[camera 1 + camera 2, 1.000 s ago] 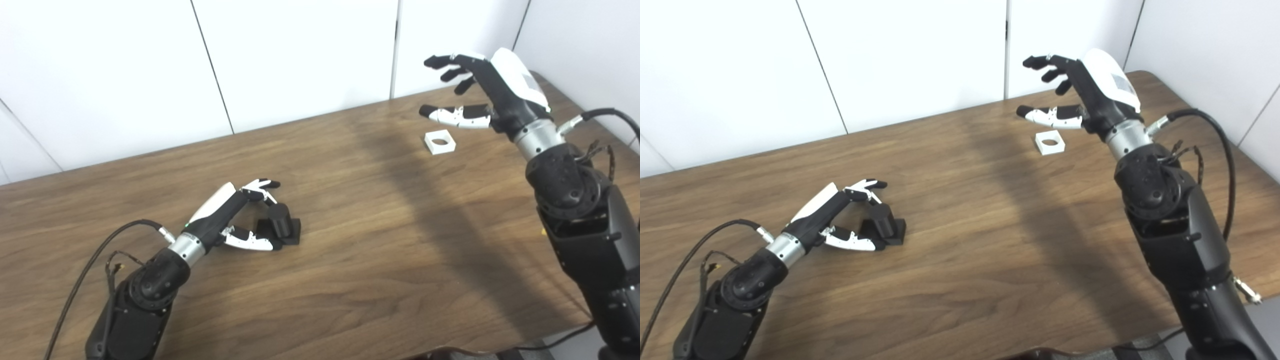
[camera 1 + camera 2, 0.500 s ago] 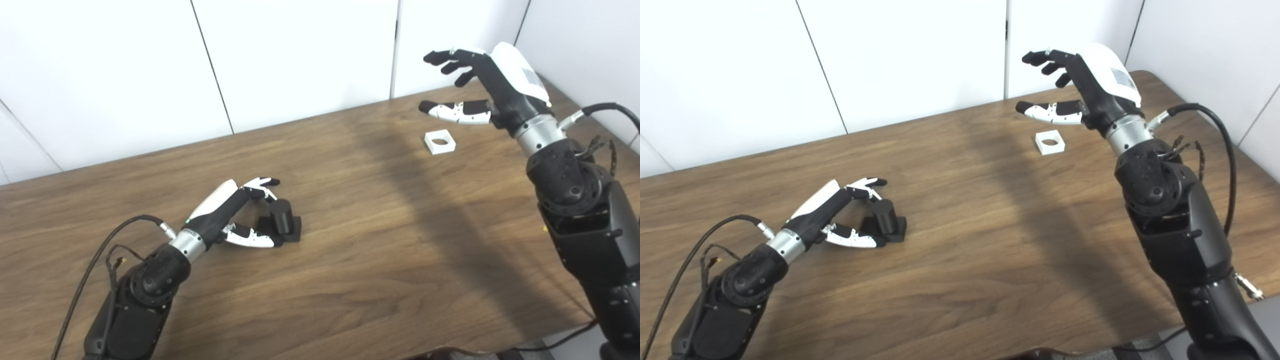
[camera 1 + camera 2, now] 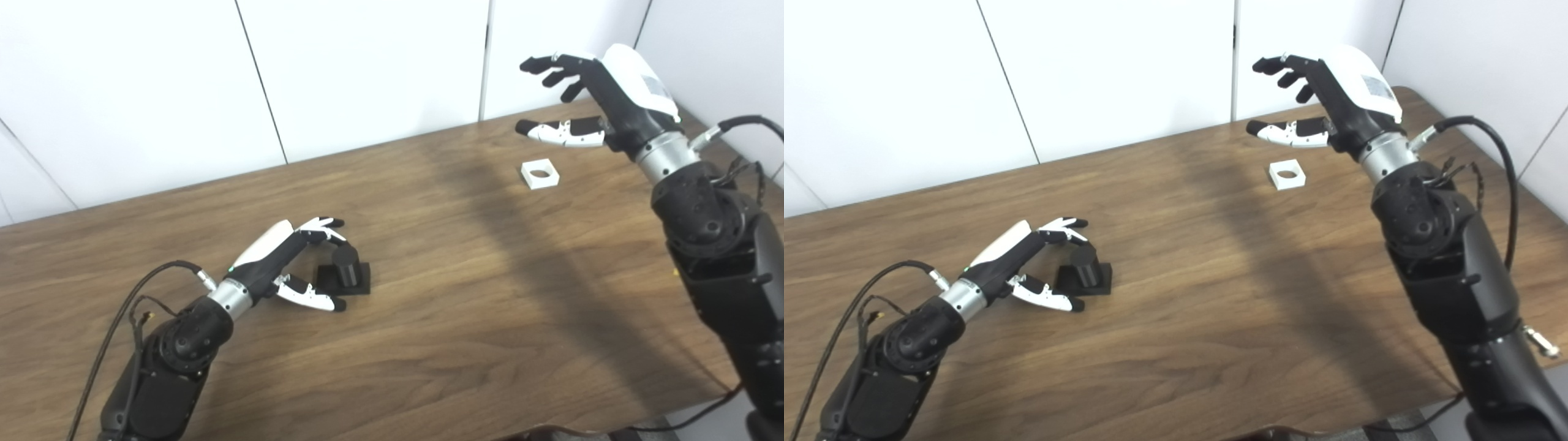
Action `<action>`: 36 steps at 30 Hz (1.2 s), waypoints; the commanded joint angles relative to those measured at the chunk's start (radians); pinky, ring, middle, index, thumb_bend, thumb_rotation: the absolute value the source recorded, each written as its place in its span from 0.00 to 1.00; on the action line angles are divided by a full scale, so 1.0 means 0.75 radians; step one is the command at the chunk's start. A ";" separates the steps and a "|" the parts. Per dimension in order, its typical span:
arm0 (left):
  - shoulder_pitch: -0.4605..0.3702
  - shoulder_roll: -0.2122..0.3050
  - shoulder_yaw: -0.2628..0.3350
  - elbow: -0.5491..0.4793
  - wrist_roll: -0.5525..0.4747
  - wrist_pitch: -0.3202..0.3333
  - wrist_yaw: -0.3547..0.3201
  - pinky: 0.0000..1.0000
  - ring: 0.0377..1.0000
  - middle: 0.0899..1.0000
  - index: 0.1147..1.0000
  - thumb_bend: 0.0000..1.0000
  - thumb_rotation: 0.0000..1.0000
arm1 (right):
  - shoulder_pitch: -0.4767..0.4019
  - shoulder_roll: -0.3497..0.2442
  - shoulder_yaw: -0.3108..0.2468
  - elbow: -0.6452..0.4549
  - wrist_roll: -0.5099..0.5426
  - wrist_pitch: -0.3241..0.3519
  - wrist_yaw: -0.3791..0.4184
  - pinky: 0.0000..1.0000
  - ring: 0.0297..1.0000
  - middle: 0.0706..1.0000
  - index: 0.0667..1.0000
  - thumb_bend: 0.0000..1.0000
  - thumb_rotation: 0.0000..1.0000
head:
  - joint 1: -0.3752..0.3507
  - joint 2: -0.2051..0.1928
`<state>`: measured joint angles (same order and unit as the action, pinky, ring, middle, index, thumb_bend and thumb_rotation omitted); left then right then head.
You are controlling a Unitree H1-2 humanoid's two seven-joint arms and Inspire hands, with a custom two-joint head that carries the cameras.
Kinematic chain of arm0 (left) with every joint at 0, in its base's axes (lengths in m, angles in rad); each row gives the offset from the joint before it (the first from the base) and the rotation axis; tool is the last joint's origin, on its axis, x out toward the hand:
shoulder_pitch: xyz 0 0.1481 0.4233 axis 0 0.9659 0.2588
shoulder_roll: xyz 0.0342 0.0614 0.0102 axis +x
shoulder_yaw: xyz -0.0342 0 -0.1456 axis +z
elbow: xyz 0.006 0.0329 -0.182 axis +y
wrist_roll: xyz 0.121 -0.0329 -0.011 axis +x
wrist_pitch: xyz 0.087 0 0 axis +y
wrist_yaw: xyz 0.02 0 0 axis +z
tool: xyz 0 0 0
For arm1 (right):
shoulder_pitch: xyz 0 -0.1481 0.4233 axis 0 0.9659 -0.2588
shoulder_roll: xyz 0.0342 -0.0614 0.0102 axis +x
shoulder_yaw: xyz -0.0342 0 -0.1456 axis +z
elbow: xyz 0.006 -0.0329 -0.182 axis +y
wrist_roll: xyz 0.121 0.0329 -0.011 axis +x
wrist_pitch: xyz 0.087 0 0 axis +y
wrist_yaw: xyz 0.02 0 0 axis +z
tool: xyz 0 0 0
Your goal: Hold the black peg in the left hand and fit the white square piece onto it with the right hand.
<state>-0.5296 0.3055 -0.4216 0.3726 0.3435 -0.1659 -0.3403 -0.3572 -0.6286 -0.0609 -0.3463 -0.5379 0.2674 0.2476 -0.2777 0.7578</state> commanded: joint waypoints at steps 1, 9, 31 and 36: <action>0.048 0.037 -0.037 0.065 0.070 0.146 -0.082 0.91 0.99 0.94 0.60 0.91 0.15 | -0.087 -0.064 -0.007 0.015 0.018 -0.060 0.015 0.58 0.71 0.76 0.73 0.63 0.26 | -0.007 -0.005; 0.056 0.025 -0.031 0.069 0.072 0.141 -0.054 0.92 0.99 0.93 0.56 0.90 0.15 | -0.178 -0.143 0.038 0.157 0.029 -0.069 0.099 0.64 0.75 0.77 0.72 0.67 0.22 | -0.006 -0.008; 0.059 0.019 -0.021 0.086 0.098 0.110 0.003 0.95 0.98 0.91 0.43 0.52 0.07 | -0.177 -0.163 0.039 0.186 0.047 -0.107 0.095 0.64 0.76 0.78 0.74 0.61 0.25 | 0.006 -0.004; 0.058 0.021 -0.020 0.092 0.099 0.113 0.002 0.95 0.99 0.91 0.43 0.52 0.07 | -0.200 -0.201 0.081 0.253 0.032 -0.174 0.117 0.64 0.75 0.77 0.73 0.63 0.24 | -0.004 -0.012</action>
<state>-0.5173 0.2933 -0.4212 0.3774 0.3615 -0.1660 -0.3110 -0.4491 -0.7295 -0.0024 -0.1643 -0.5037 0.1807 0.3342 -0.2822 0.7486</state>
